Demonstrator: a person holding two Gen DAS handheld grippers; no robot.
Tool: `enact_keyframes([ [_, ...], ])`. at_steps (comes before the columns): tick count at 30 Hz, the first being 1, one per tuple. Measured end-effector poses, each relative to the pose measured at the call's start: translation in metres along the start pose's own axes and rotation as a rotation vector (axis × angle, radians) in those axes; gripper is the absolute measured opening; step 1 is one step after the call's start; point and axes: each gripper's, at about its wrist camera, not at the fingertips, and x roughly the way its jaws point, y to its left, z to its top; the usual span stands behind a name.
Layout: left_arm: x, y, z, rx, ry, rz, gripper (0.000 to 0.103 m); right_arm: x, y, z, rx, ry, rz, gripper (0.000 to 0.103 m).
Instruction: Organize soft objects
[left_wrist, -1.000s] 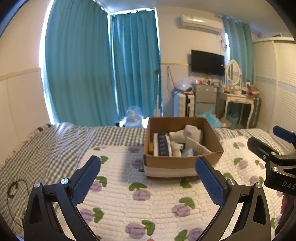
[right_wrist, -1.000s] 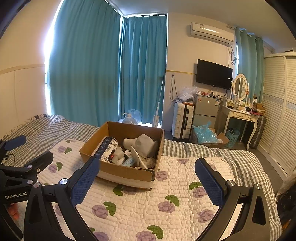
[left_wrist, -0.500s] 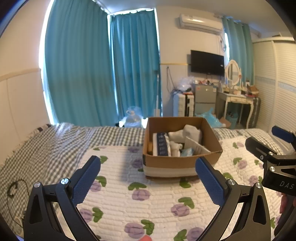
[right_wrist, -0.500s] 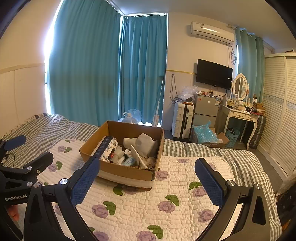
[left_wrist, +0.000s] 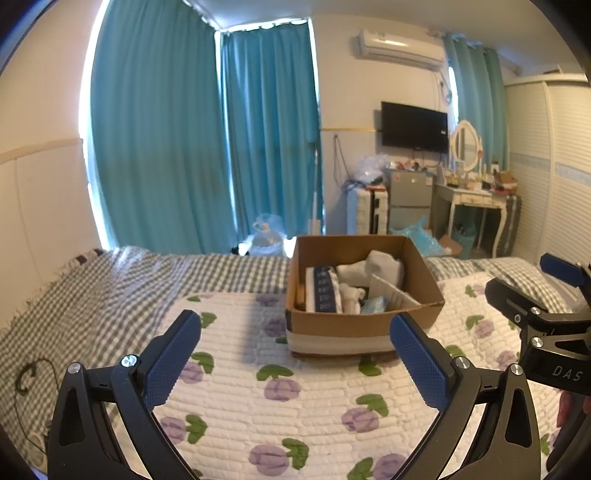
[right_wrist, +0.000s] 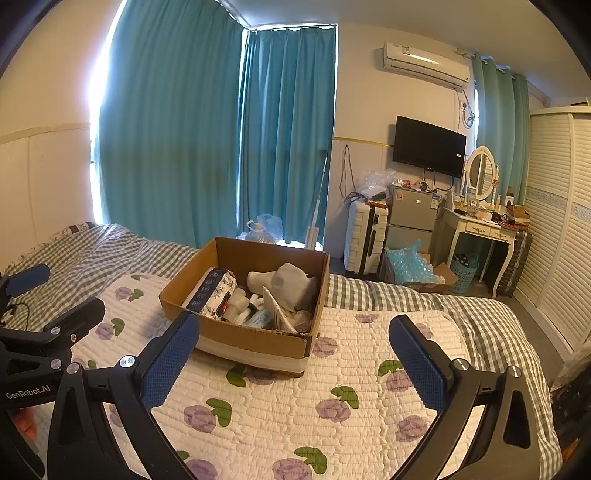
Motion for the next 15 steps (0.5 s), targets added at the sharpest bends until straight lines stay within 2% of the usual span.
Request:
enact_keyframes([
  [15,-0.0005,-0.0004,0.0005,0.001,0.0,0.0,0.103,0.0004,0.0005,0.0,-0.001,0.003,0.002,0.103],
])
